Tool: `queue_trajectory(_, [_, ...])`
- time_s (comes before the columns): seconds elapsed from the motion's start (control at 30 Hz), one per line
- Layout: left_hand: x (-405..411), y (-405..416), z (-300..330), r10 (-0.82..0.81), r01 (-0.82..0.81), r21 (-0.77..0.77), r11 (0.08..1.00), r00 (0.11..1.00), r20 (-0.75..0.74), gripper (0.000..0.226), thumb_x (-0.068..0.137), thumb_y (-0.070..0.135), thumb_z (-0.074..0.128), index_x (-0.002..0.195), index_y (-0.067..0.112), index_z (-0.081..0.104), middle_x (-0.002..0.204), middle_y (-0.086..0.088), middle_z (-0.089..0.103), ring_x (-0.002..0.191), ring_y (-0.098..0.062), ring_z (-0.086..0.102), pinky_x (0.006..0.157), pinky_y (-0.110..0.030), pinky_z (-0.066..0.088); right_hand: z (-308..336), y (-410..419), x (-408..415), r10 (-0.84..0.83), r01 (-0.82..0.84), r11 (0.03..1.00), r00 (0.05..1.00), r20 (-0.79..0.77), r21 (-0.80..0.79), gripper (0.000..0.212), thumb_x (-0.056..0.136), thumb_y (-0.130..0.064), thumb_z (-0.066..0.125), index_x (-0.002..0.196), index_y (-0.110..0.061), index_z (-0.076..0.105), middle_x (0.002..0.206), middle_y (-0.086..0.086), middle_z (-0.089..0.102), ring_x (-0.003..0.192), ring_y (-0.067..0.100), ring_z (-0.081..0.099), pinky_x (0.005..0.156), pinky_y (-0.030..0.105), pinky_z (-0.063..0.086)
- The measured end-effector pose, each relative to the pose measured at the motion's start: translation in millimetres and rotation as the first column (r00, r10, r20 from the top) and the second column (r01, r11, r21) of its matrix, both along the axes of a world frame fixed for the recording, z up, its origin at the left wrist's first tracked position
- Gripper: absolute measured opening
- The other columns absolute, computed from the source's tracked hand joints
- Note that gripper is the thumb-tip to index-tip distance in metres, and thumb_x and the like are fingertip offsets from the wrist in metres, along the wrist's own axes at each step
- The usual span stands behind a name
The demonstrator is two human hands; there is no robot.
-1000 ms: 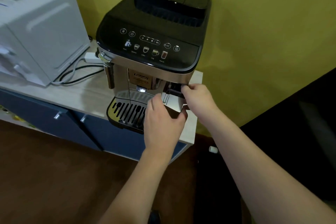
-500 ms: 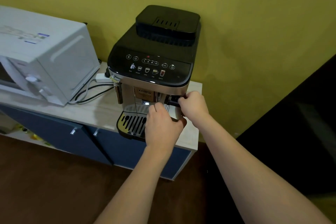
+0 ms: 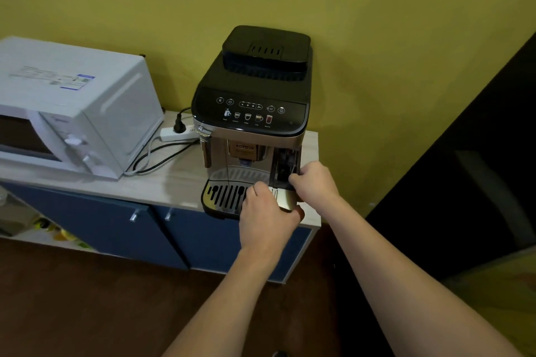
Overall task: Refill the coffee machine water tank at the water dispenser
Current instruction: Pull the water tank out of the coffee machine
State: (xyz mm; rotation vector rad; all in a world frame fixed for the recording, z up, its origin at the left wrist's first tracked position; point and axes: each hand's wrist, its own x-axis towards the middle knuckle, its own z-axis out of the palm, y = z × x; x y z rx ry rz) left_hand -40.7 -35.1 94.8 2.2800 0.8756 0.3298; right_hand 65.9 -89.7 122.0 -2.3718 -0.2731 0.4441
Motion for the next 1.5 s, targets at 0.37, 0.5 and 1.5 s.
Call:
queue_trajectory(0.37, [-95.6,-34.7,10.5,-0.174,0.173,-0.014,0.985,0.984,-0.031,0.063,0.073,0.044,0.078,0.117,0.019,0.040,0.112,0.001,0.047,0.101,-0.017,0.055,0.081,-0.029,0.051,5.7,-49.4,-95.9,-0.048,0.050,0.997,0.998,0.048,-0.060,0.043,0.086,-0.017,0.064,0.051,-0.014,0.039,0.047,-0.002,0.039,0.039,0.011,0.039,0.033,0.018,0.023])
queue_trajectory(0.5, [-104.9,-46.8,19.1,-0.256,0.256,0.041,0.966,0.967,-0.014,0.061,0.072,0.049,0.074,0.114,0.019,0.041,0.108,0.002,0.046,0.096,-0.017,0.054,0.076,-0.027,0.049,13.7,-71.1,-107.1,-0.131,0.137,0.987,0.989,0.070,-0.084,0.034,0.082,-0.021,0.066,0.055,-0.009,0.048,0.050,0.002,0.041,0.042,0.017,0.037,0.039,0.025,0.024])
queue_trajectory(1.5, [114.5,-38.3,-15.4,-0.175,0.177,-0.006,0.984,0.969,-0.175,0.066,0.082,0.054,0.072,0.128,0.018,0.041,0.123,-0.001,0.044,0.110,-0.016,0.055,0.088,-0.033,0.055,-57.4,-68.5,138.8,0.010,0.042,0.965,0.980,-0.199,0.258,0.029,0.088,-0.027,0.071,0.110,-0.008,0.072,0.097,0.005,0.075,0.082,0.018,0.071,0.075,0.035,0.060])
